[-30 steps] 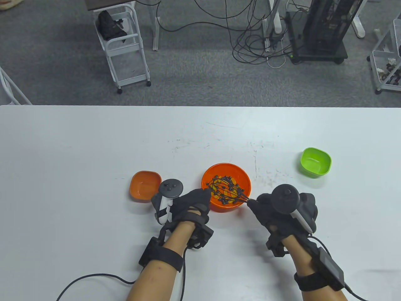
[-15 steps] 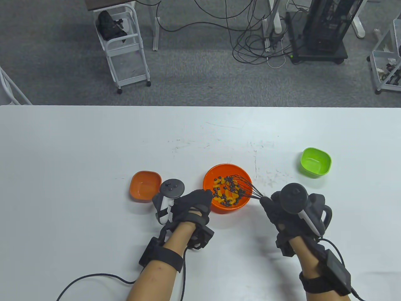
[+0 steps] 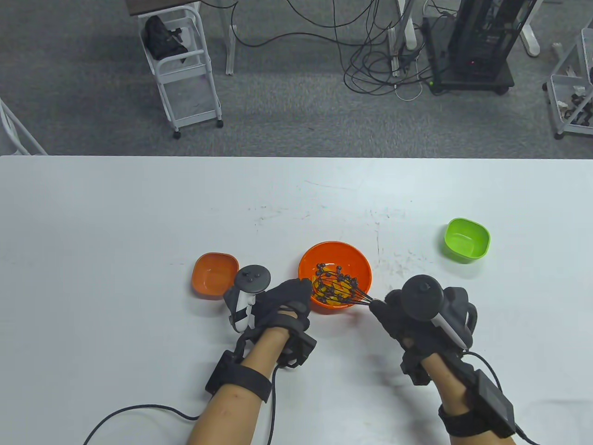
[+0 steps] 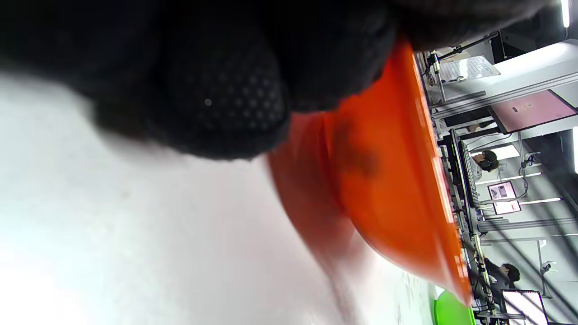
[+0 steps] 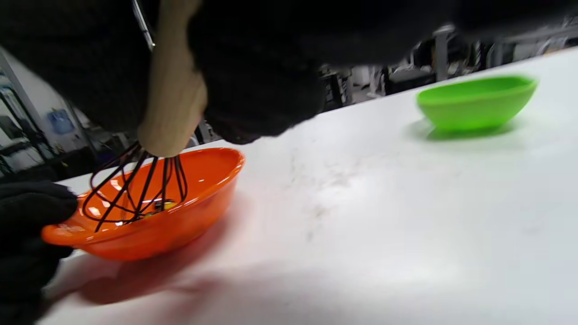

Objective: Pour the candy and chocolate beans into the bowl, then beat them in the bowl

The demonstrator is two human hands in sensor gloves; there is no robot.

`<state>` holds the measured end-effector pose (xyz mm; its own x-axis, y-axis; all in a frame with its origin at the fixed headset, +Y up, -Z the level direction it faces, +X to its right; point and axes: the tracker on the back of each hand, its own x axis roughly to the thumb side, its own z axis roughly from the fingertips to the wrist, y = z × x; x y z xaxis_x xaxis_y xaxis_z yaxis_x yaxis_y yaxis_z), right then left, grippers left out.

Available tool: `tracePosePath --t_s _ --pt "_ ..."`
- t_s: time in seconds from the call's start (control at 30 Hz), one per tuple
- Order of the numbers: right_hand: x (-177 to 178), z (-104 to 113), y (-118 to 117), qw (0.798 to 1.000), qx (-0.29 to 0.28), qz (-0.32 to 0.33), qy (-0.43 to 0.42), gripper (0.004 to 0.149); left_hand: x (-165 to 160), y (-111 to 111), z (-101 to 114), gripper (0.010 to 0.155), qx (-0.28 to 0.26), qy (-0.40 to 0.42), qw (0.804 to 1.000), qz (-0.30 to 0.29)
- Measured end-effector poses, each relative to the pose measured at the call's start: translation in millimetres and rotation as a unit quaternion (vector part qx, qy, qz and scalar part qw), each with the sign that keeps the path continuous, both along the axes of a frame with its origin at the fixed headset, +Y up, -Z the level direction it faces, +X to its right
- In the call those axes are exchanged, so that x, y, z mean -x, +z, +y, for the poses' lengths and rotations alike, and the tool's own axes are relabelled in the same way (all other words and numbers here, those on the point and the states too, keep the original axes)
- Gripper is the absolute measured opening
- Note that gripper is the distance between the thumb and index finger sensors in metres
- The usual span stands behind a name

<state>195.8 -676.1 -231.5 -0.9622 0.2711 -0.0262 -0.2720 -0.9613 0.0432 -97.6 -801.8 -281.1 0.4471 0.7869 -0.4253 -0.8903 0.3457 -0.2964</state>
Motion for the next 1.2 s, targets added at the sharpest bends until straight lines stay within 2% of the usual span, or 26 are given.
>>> tracePosePath --t_s 0.1,0.2,0.43,0.67,0.8,0.9,1.03,1.13,1.2 --pt "-4.3 0.8 -0.9 0.999 -0.017 -0.031 0.017 0.055 -0.7 0.2 0.3 0.048 -0.003 -0.005 1.000 0.000" --pt "-8.3 -7.0 -5.5 0.998 -0.030 -0.057 0.012 0.056 -0.9 0.0 0.1 0.048 -0.003 -0.003 1.000 -0.003" --pt "6.6 -31.7 -11.3 0.998 -0.023 -0.028 -0.042 0.057 -1.5 -0.2 -0.1 0.048 -0.005 -0.008 1.000 -0.005" --pt "12.9 -18.8 -2.0 0.999 0.015 0.014 -0.045 0.056 0.5 0.5 -0.7 0.047 0.000 0.001 1.000 0.008" --pt "6.9 -3.6 2.4 1.000 0.012 0.003 -0.010 0.056 -0.7 0.7 -0.3 0.048 -0.001 -0.004 1.000 0.005" --pt "1.3 0.1 2.6 1.000 -0.001 -0.021 0.011 0.056 -0.3 0.2 -0.7 0.048 0.000 0.000 1.000 0.003" --pt "-6.1 -4.7 -1.0 0.998 -0.015 -0.056 0.020 0.057 -1.8 0.2 -0.1 0.048 -0.005 -0.006 1.000 -0.001" --pt "-4.8 -14.3 -7.3 0.998 -0.007 -0.059 0.004 0.057 -2.3 -0.2 -0.3 0.048 -0.005 -0.007 1.000 -0.004" --pt "-0.4 -20.2 -9.5 0.998 -0.021 -0.056 0.000 0.057 -2.4 0.0 0.1 0.048 -0.004 -0.007 1.000 -0.004"
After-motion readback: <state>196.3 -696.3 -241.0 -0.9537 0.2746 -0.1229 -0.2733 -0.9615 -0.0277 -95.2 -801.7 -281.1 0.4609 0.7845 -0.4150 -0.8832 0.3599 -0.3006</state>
